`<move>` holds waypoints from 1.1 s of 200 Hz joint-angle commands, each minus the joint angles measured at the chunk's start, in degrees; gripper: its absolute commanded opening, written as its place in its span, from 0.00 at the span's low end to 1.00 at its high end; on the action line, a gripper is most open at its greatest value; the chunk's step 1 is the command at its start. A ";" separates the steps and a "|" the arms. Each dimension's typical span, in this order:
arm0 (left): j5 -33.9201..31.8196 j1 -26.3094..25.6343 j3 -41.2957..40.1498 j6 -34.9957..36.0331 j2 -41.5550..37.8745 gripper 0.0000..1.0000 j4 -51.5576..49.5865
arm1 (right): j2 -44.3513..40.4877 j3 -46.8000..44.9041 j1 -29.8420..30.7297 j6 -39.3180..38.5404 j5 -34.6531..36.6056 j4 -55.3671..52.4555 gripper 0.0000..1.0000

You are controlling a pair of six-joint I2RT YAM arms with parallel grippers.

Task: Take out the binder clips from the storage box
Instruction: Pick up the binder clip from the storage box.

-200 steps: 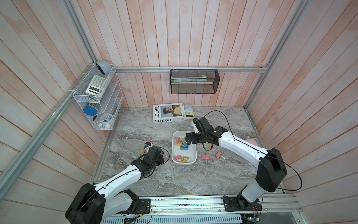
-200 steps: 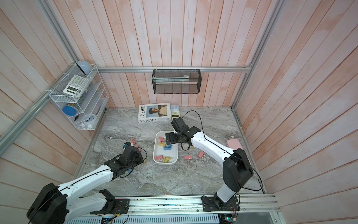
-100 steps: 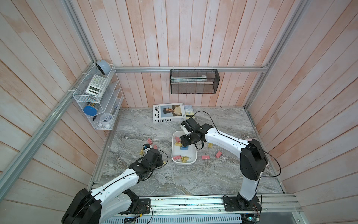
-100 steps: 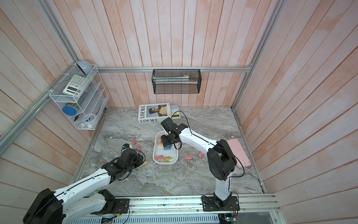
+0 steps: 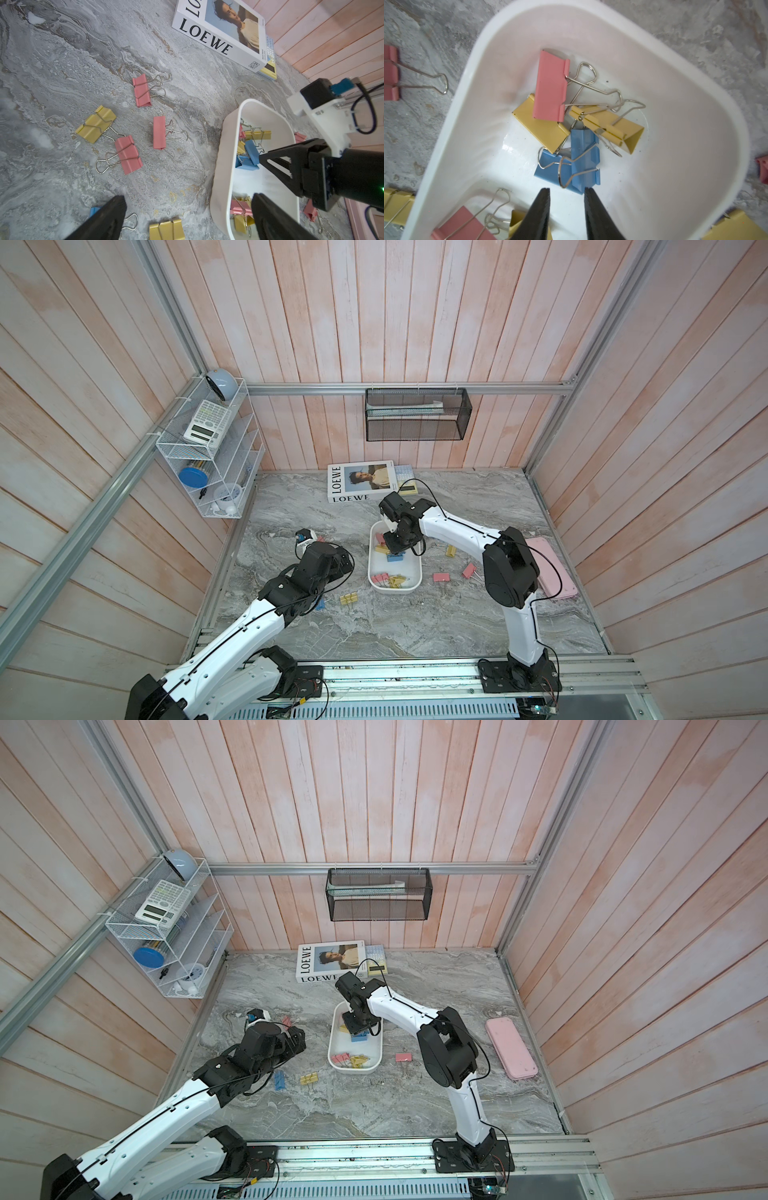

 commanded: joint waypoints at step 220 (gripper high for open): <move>-1.13 0.38 10.89 4.24 8.34 1.00 -0.54 | -21.40 -10.22 -2.99 2.55 19.03 0.98 0.00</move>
